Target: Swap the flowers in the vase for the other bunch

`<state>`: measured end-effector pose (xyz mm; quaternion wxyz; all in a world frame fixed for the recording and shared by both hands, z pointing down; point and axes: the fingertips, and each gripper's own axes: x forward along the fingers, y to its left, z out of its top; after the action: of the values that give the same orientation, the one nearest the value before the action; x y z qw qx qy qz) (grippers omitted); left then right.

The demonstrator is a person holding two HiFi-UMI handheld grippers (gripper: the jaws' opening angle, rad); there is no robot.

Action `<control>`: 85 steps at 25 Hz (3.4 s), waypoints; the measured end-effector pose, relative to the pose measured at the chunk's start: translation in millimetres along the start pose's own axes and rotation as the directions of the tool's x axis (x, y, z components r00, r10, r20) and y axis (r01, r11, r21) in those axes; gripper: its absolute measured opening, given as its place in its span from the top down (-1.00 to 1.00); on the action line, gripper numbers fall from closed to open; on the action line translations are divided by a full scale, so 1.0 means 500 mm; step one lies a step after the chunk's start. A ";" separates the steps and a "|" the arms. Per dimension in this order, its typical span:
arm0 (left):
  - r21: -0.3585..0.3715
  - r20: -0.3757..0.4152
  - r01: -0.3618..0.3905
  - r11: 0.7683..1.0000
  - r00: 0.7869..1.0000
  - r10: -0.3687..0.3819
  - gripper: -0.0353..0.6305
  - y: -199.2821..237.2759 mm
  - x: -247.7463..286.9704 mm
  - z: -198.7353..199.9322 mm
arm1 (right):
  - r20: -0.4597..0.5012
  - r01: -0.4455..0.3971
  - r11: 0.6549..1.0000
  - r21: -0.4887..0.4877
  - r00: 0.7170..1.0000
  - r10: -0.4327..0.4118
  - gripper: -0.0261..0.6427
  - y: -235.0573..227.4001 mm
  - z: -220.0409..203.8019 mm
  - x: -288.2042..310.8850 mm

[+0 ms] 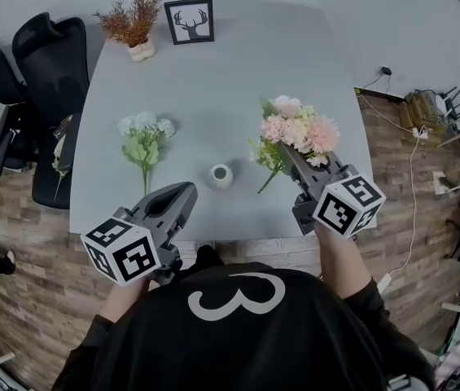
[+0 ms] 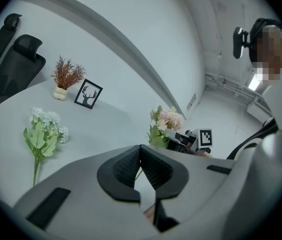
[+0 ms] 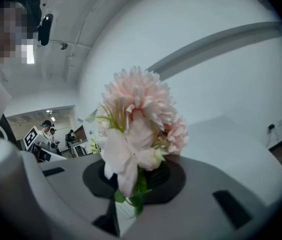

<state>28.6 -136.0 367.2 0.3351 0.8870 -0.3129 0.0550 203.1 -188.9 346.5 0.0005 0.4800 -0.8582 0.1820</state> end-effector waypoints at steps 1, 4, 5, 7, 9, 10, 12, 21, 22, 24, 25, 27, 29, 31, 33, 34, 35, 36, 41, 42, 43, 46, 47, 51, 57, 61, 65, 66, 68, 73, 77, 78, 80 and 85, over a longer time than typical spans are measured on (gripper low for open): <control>-0.002 -0.002 -0.002 1.000 1.000 0.002 0.86 0.003 0.000 -0.002 | -0.024 0.010 1.000 0.007 1.000 -0.010 0.68 -0.010 -0.016 0.003; -0.011 -0.009 -0.006 1.000 1.000 0.006 0.86 0.019 0.001 0.002 | -0.102 0.050 0.998 0.037 0.994 -0.046 0.68 -0.041 -0.060 0.022; -0.013 -0.012 -0.005 1.000 1.000 0.005 0.86 0.023 0.002 0.005 | -0.122 0.065 0.997 0.045 0.991 -0.059 0.68 -0.051 -0.072 0.029; -0.013 -0.020 0.000 1.000 1.000 -0.001 0.86 0.026 0.003 0.007 | -0.144 0.097 0.994 0.049 0.986 -0.089 0.68 -0.068 -0.092 0.036; -0.010 -0.026 0.008 1.000 1.000 -0.008 0.86 0.025 0.006 0.002 | -0.146 0.126 0.991 0.052 0.982 -0.117 0.68 -0.085 -0.105 0.035; -0.010 -0.029 0.010 1.000 1.000 -0.010 0.86 0.026 0.007 0.000 | -0.145 0.141 0.989 0.054 0.981 -0.132 0.68 -0.094 -0.111 0.037; -0.012 -0.036 0.011 1.000 0.999 -0.011 0.86 0.033 0.008 0.000 | -0.145 0.178 0.983 0.047 0.975 -0.169 0.68 -0.111 -0.121 0.046; -0.019 -0.079 0.010 1.000 0.997 -0.011 0.86 0.083 0.011 0.000 | -0.174 0.308 0.951 0.019 0.938 -0.300 0.68 -0.184 -0.192 0.094; -0.019 -0.086 0.011 1.000 0.996 -0.013 0.86 0.090 0.011 0.001 | -0.184 0.317 0.948 0.020 0.934 -0.308 0.68 -0.189 -0.201 0.101; -0.022 -0.100 0.016 1.000 0.995 -0.018 0.86 0.106 0.011 0.003 | -0.207 0.336 0.942 0.022 0.923 -0.324 0.68 -0.201 -0.221 0.115; -0.024 -0.107 0.018 1.000 0.994 -0.021 0.86 0.114 0.011 0.003 | -0.217 0.346 0.938 0.021 0.917 -0.334 0.68 -0.207 -0.231 0.120; -0.026 -0.119 0.022 0.999 0.993 -0.025 0.86 0.130 0.013 0.006 | -0.235 0.367 0.930 0.019 0.906 -0.353 0.68 -0.219 -0.250 0.129; -0.027 -0.127 0.026 0.999 0.991 -0.029 0.86 0.146 0.014 0.011 | -0.250 0.386 0.922 0.022 0.895 -0.368 0.68 -0.229 -0.266 0.138; -0.029 -0.133 0.029 0.999 0.991 -0.032 0.86 0.160 0.014 0.014 | -0.264 0.402 0.915 0.024 0.886 -0.382 0.68 -0.236 -0.280 0.143; -0.034 -0.137 0.031 0.999 0.990 -0.035 0.86 0.175 0.014 0.017 | -0.273 0.416 0.909 0.020 0.877 -0.395 0.68 -0.241 -0.291 0.147; -0.035 -0.139 0.033 0.999 0.990 -0.037 0.86 0.183 0.014 0.017 | -0.276 0.421 0.907 0.017 0.874 -0.400 0.68 -0.244 -0.297 0.150; -0.036 -0.140 0.035 0.999 0.989 -0.039 0.86 0.189 0.013 0.018 | -0.279 0.424 0.906 0.016 0.872 -0.403 0.67 -0.246 -0.303 0.153; -0.038 -0.141 0.037 0.999 0.989 -0.043 0.86 0.195 0.012 0.018 | -0.285 0.425 0.905 0.015 0.870 -0.403 0.67 -0.247 -0.310 0.156; -0.053 -0.142 0.064 0.997 0.987 -0.071 0.86 0.205 0.002 0.030 | -0.318 0.439 0.898 0.002 0.852 -0.416 0.66 -0.246 -0.344 0.164; -0.050 -0.143 0.067 0.997 0.987 -0.073 0.86 0.207 0.000 0.034 | -0.320 0.441 0.897 0.002 0.851 -0.417 0.66 -0.245 -0.346 0.165; -0.048 -0.142 0.068 0.997 0.987 -0.074 0.86 0.210 -0.002 0.038 | -0.321 0.445 0.896 0.000 0.848 -0.421 0.65 -0.245 -0.345 0.167; -0.045 -0.134 0.069 0.997 0.988 -0.075 0.86 0.218 -0.006 0.047 | -0.311 0.462 0.887 -0.004 0.843 -0.440 0.59 -0.248 -0.341 0.169; -0.047 -0.131 0.068 0.997 0.989 -0.074 0.86 0.220 -0.009 0.047 | -0.304 0.468 0.883 -0.002 0.841 -0.447 0.54 -0.249 -0.340 0.169; -0.057 -0.110 0.059 0.997 0.992 -0.065 0.86 0.225 -0.027 0.051 | -0.293 0.481 0.877 -0.004 0.838 -0.461 0.30 -0.243 -0.337 0.165; -0.053 -0.082 0.046 0.998 0.995 -0.050 0.86 0.209 -0.052 0.052 | -0.245 0.496 0.868 -0.002 0.842 -0.481 0.05 -0.228 -0.303 0.142; -0.047 -0.062 0.051 0.998 0.997 -0.054 0.86 0.174 -0.063 0.047 | -0.163 0.525 0.851 0.021 0.841 -0.515 0.02 -0.211 -0.254 0.102; -0.024 -0.038 0.071 0.997 0.997 -0.071 0.86 0.112 -0.075 0.044 | -0.026 0.477 0.876 0.066 0.879 -0.476 0.03 -0.156 -0.164 0.047; -0.020 -0.031 0.078 0.997 0.996 -0.078 0.86 0.095 -0.078 0.043 | 0.008 0.446 0.893 0.070 0.894 -0.447 0.03 -0.133 -0.139 0.033; -0.009 -0.016 0.091 0.996 0.996 -0.091 0.86 0.060 -0.087 0.038 | 0.075 0.348 0.935 0.064 0.933 -0.352 0.03 -0.072 -0.092 0.008; 0.042 0.009 0.110 0.993 0.994 -0.110 0.86 -0.036 -0.116 0.015 | 0.227 0.019 0.999 0.033 0.973 -0.026 0.60 0.113 -0.001 -0.070; 0.067 0.042 0.126 0.990 0.991 -0.129 0.86 -0.109 -0.147 -0.007 | 0.201 -0.255 0.967 0.010 0.948 0.248 0.89 0.270 0.008 -0.127; 0.074 0.048 0.134 0.988 0.989 -0.137 0.86 -0.128 -0.154 -0.015 | 0.167 -0.299 0.954 -0.007 0.941 0.296 0.89 0.303 -0.001 -0.139; 0.094 0.053 0.149 0.984 0.987 -0.155 0.86 -0.164 -0.166 -0.035 | 0.086 -0.357 0.934 -0.030 0.930 0.358 0.89 0.355 -0.027 -0.162; 0.151 0.049 0.162 0.975 0.984 -0.171 0.86 -0.240 -0.196 -0.091 | -0.033 -0.413 0.910 -0.029 0.910 0.412 0.89 0.426 -0.092 -0.224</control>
<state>26.3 12.9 304.7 0.2625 0.9337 -0.2425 0.0222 80.0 18.6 303.5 -0.0180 0.2854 -0.9432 0.1689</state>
